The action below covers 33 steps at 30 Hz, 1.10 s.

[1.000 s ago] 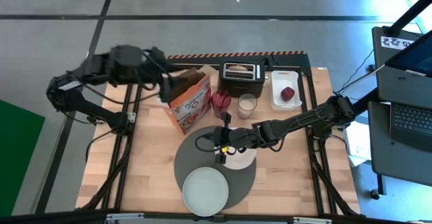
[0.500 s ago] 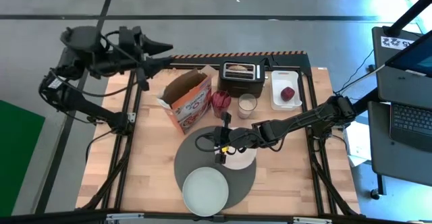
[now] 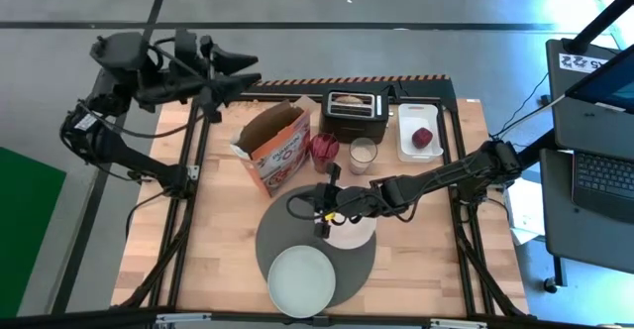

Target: Arrange a breakfast setting

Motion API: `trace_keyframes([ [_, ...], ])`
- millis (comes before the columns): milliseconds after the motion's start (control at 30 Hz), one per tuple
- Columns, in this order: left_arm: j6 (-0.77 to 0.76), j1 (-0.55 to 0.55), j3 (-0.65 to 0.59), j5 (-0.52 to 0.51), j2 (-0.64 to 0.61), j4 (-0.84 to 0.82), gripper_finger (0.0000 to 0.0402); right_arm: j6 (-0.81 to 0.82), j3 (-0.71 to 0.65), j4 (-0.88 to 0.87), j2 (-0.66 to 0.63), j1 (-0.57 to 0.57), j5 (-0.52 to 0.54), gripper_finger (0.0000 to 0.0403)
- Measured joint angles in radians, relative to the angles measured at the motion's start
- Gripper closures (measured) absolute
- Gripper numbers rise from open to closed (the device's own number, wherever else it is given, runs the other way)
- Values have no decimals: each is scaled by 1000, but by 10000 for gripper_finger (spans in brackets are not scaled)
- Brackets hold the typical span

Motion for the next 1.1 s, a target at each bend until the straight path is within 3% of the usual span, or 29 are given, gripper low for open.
trace_keyframes([
  [300,-6,114,0,-310,10,-107,42,-55,0,19,-60,0,108,388],
  [400,-3,133,0,-286,-9,-190,22,-115,0,22,-86,0,110,388],
  [567,-18,130,0,-276,-91,-382,27,-192,-28,65,-127,-1,75,388],
  [833,-302,99,-22,-253,-234,-780,32,-277,-272,292,-296,-10,-27,388],
  [933,-454,75,-96,-221,-305,-814,33,-255,-399,341,-418,-36,-95,388],
  [1100,-586,45,-320,-74,-413,-780,33,-248,-582,459,-622,-74,-119,388],
])
